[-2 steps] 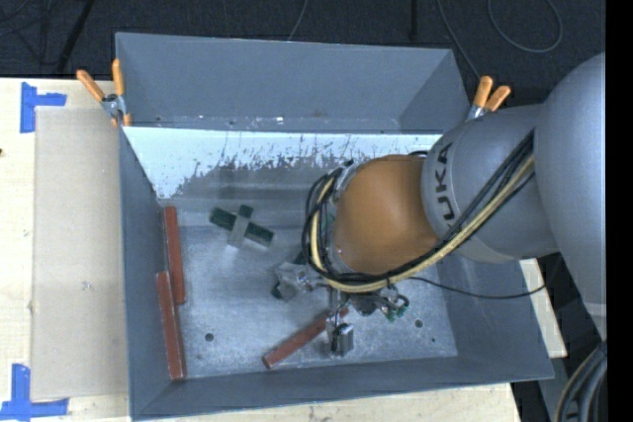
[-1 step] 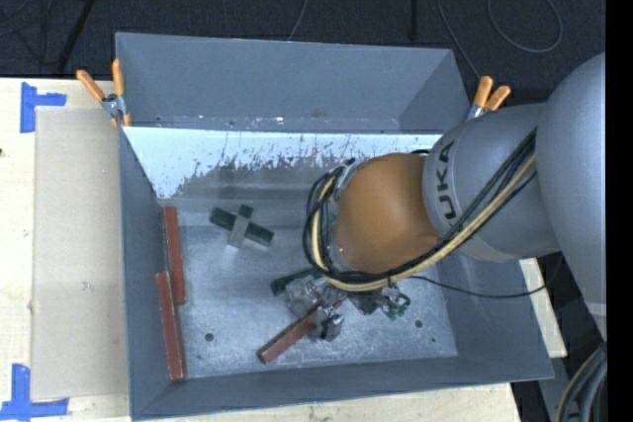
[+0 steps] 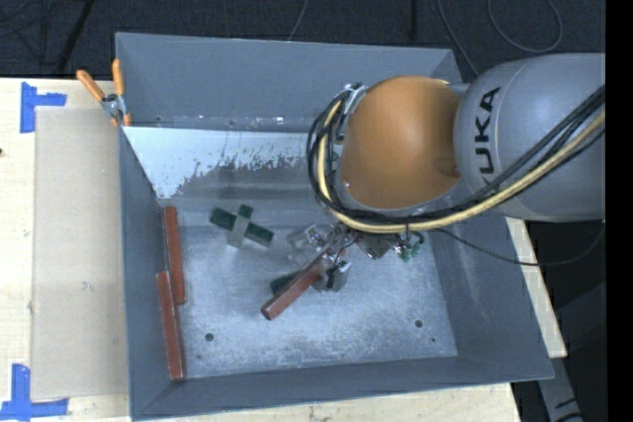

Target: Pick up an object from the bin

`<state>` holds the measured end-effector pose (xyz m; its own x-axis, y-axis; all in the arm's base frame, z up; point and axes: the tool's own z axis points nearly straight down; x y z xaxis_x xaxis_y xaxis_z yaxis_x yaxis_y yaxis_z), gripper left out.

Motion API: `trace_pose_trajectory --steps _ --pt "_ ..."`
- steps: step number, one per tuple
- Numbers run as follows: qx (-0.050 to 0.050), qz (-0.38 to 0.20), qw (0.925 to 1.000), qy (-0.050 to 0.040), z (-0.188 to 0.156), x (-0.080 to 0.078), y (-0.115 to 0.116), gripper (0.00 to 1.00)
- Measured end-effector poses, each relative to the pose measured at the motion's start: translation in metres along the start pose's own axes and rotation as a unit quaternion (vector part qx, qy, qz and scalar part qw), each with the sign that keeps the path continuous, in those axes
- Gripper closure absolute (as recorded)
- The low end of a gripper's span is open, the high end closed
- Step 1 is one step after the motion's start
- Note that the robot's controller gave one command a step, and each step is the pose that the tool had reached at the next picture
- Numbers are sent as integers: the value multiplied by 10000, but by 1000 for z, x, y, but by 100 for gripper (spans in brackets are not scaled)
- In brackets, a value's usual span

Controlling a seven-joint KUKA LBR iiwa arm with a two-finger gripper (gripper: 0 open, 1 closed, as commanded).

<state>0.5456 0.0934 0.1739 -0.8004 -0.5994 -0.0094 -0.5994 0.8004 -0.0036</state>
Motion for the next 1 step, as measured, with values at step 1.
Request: trace_pose_trajectory --steps 1 --pt "8 21 10000 2 -162 -9 -28 100"
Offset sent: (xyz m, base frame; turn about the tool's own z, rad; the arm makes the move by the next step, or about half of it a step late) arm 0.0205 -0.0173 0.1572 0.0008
